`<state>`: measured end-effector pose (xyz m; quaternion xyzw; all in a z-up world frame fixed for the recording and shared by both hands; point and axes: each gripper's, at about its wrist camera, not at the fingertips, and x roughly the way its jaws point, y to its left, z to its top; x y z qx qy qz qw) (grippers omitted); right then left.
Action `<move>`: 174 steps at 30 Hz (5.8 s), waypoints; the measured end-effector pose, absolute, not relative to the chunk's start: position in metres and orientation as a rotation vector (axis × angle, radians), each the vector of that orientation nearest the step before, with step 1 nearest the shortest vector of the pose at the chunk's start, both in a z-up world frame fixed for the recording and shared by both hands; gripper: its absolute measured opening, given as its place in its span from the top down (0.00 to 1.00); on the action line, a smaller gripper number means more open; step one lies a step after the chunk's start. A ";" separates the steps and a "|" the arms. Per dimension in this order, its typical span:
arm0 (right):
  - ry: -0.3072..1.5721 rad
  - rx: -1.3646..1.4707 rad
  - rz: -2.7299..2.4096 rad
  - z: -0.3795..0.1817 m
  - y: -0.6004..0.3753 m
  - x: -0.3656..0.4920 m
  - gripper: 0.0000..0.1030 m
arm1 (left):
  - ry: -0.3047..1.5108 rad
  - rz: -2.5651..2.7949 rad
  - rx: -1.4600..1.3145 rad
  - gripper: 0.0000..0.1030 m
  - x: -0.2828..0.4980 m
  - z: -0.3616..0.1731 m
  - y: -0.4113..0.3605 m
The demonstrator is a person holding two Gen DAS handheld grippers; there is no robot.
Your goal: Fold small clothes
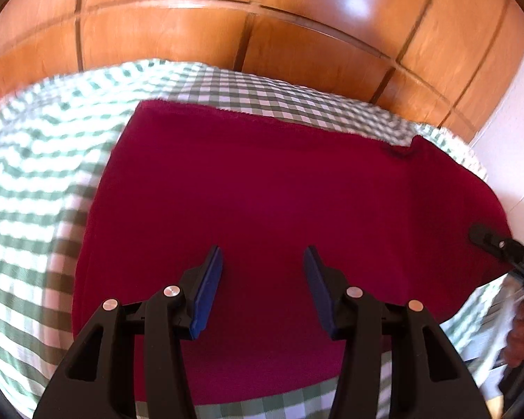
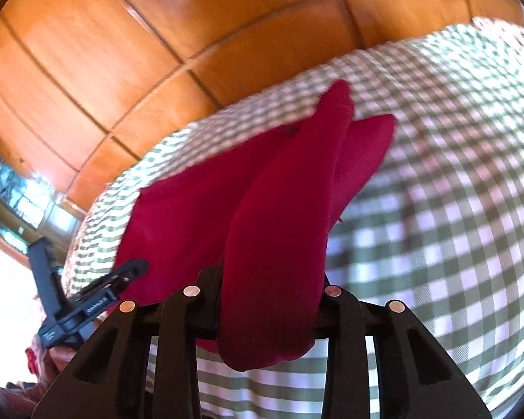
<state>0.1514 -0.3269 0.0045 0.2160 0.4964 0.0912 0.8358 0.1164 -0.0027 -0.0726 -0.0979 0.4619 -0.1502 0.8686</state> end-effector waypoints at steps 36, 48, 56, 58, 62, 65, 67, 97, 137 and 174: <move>1.016 0.011 0.717 0.009 -0.125 0.146 0.35 | 1.064 -0.506 -0.785 0.21 0.159 -0.079 0.118; 1.062 0.130 0.551 -0.009 -0.190 0.130 0.35 | 1.179 -0.524 -0.544 0.53 0.200 -0.073 0.076; 1.053 0.131 0.590 -0.010 -0.176 0.129 0.35 | 0.957 -0.454 -0.394 0.79 0.151 -0.039 0.095; 1.054 0.120 0.619 -0.010 -0.170 0.125 0.35 | 0.964 -0.426 -0.385 0.79 0.143 -0.045 0.105; 1.095 0.093 0.641 -0.027 -0.155 0.124 0.34 | 1.060 -0.298 -0.334 0.71 0.147 -0.086 0.109; 1.104 0.010 0.614 -0.036 -0.143 0.123 0.34 | 1.027 -0.256 -0.299 0.62 0.146 -0.082 0.099; 1.108 -0.013 0.610 -0.035 -0.141 0.123 0.34 | 1.000 -0.216 -0.247 0.60 0.144 -0.075 0.092; 1.079 -0.034 0.465 -0.010 -0.131 0.262 0.35 | 0.885 -0.101 -0.089 0.71 0.113 -0.059 0.086; 1.053 -0.099 0.381 -0.065 -0.115 0.260 0.32 | 0.867 -0.030 -0.146 0.65 0.147 -0.047 0.101; 1.245 0.497 0.631 -0.095 -0.157 0.244 0.31 | 0.902 -0.349 -0.361 0.71 0.121 -0.095 0.118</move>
